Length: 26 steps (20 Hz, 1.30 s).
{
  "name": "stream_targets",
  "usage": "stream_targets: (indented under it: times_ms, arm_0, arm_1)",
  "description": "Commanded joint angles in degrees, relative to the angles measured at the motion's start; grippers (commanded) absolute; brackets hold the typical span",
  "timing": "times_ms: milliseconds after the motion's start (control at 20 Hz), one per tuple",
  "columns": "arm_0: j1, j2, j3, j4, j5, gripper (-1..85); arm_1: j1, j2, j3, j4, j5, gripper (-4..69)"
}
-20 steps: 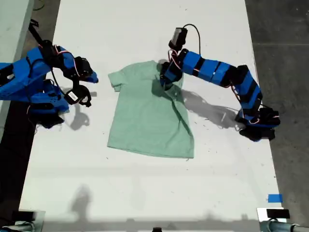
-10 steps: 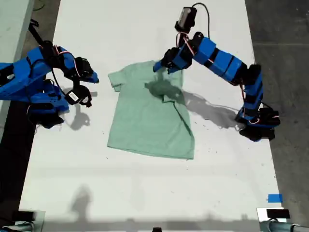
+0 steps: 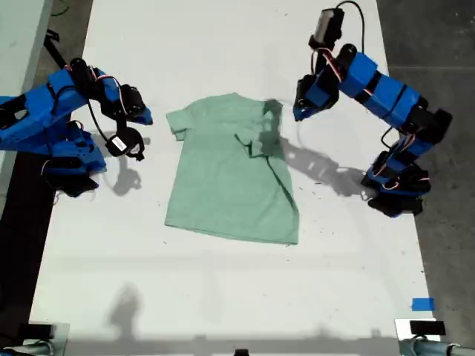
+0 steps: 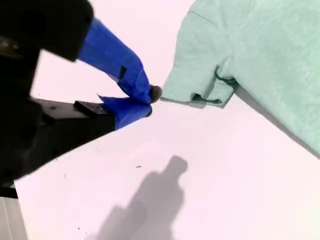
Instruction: Fold t-shirt
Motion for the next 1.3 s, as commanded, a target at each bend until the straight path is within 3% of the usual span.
stream_targets:
  times_ms: [0, 200, 450, 950, 1250]
  arm_0:
    - [-4.22, -6.68, -8.26, -2.37, 3.87, 0.1]
    - [-8.35, -17.14, -15.73, -3.87, 11.95, 18.0]
    - [-13.62, -28.74, -18.54, -5.80, 17.49, 27.1]
    - [-12.57, -40.69, -19.07, -12.30, 16.61, 27.4]
    - [-13.27, -56.87, -28.12, -8.79, 14.68, 25.0]
  arm_1:
    - [-2.72, 11.25, 9.05, -3.16, 2.64, -0.7]
    - [-4.13, 23.55, 19.69, -3.60, 5.36, -0.7]
    - [-5.27, 30.41, 26.54, -3.96, 7.21, -0.7]
    - [-5.62, 30.59, 28.56, -6.42, 6.59, -0.7]
    - [-6.68, 33.13, 30.15, -6.42, 7.56, -0.7]
